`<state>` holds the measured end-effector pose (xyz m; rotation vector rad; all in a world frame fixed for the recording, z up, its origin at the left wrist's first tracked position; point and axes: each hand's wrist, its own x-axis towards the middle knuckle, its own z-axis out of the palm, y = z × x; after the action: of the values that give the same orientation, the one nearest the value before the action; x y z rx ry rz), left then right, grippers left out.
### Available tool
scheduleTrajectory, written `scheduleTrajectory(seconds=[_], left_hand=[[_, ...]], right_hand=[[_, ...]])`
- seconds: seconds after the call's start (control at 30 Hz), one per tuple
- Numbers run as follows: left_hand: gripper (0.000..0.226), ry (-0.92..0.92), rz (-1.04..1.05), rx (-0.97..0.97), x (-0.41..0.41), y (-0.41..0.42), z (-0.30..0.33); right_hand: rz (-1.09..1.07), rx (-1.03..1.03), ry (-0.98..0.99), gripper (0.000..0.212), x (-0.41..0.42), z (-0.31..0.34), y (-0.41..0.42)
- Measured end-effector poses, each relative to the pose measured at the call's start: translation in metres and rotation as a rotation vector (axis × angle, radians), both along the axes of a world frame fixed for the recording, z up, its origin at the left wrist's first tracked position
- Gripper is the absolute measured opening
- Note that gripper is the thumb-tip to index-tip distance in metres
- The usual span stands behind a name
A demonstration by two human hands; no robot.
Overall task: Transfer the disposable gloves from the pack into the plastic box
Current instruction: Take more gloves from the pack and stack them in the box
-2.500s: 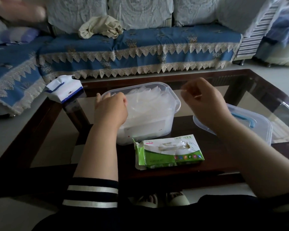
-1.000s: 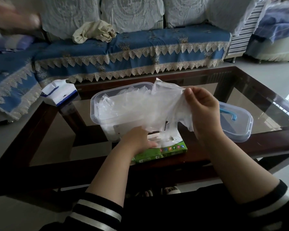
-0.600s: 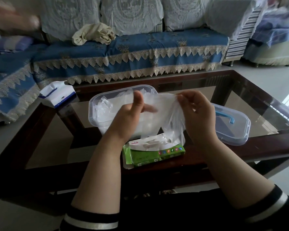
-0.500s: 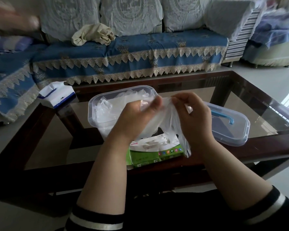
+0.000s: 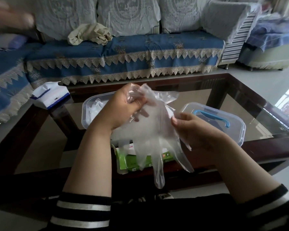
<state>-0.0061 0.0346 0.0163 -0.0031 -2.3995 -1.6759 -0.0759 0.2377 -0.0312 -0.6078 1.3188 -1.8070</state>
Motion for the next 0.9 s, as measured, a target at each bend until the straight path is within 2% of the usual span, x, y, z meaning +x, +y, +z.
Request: scheduleTrajectory(seconds=[0.07, 0.13, 0.23, 0.3, 0.43, 0.57, 0.67, 0.83, 0.9], left_hand=[[0.013, -0.024, 0.072, 0.024, -0.006, -0.002, -0.003], [0.014, -0.002, 0.177, -0.008, -0.014, -0.003, -0.008], [0.007, 0.063, 0.29, -0.038, -0.026, -0.009, -0.011], [0.002, 0.1, 0.315, -0.019, -0.031, -0.013, -0.008], [0.015, 0.164, 0.419, 0.035, -0.043, -0.022, -0.006], [0.011, 0.114, 0.585, 0.077, -0.058, -0.05, -0.015], [0.027, 0.059, 0.744, 0.072, -0.065, -0.076, -0.031], [0.044, -0.066, 0.937, -0.132, -0.063, -0.091, -0.047], [0.046, -0.139, 0.967, -0.346, -0.063, -0.087, -0.048]], right_hand=[[-0.02, 0.003, -0.047, 0.029, -0.005, -0.006, -0.004], [-0.066, -0.041, -0.11, 0.031, -0.009, -0.009, -0.01], [-0.147, -0.14, -0.161, 0.022, -0.007, -0.005, -0.019], [-0.247, -0.179, -0.192, 0.021, -0.008, -0.001, -0.023], [-0.456, -0.146, -0.176, 0.04, -0.018, 0.001, -0.019], [-0.782, -0.117, -0.305, 0.021, -0.021, -0.003, -0.006], [-0.896, -0.154, -0.353, 0.015, -0.022, -0.001, 0.004], [-0.955, -0.167, -0.344, 0.013, -0.023, 0.0, 0.008], [-0.95, -0.178, -0.336, 0.01, -0.023, 0.001, 0.007]])
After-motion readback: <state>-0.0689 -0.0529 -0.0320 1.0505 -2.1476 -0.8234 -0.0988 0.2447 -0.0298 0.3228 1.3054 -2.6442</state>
